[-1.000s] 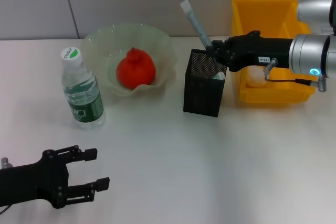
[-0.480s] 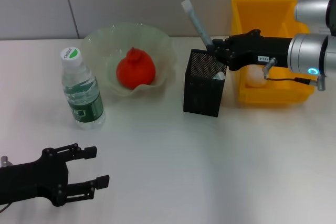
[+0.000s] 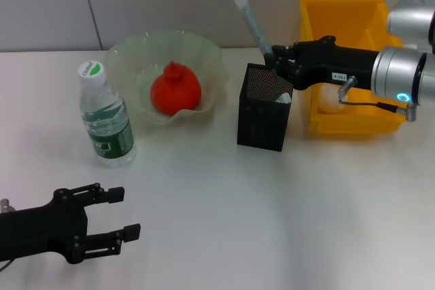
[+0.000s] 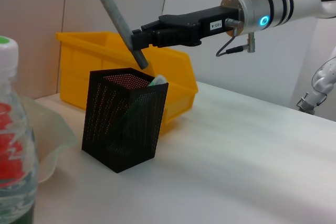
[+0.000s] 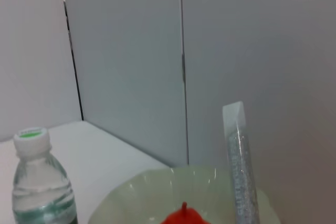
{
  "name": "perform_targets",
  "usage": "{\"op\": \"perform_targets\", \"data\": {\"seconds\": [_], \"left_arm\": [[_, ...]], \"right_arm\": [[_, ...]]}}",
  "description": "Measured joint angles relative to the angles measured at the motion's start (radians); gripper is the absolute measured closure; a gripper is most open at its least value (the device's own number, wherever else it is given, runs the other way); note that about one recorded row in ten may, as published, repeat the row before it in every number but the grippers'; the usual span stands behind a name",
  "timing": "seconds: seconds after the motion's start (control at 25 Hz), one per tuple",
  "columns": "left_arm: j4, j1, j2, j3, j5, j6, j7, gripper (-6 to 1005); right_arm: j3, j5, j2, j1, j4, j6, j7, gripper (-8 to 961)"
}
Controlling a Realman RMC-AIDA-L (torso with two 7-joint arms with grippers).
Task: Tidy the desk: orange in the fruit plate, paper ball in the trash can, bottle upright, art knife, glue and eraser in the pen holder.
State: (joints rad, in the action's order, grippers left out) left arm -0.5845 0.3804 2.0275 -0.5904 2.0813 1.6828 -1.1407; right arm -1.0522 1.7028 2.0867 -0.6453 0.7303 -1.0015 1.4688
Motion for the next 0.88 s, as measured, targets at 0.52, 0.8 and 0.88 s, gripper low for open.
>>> {"op": "perform_targets", "data": {"seconds": [0.52, 0.8, 0.88], "left_arm": [[0.0, 0.002, -0.003, -0.001, -0.006, 0.0, -0.001, 229], [0.0, 0.003, -0.003, 0.0, -0.006, 0.0, 0.001, 229], [0.0, 0.004, -0.002, -0.002, -0.006, 0.0, 0.003, 229]], "right_arm": [[0.011, -0.327, -0.004, 0.053, -0.161, -0.056, -0.315, 808], [0.012, -0.459, -0.007, 0.055, -0.272, -0.083, -0.454, 808], [0.01, -0.466, -0.008, 0.051, -0.284, -0.085, -0.463, 808]]}}
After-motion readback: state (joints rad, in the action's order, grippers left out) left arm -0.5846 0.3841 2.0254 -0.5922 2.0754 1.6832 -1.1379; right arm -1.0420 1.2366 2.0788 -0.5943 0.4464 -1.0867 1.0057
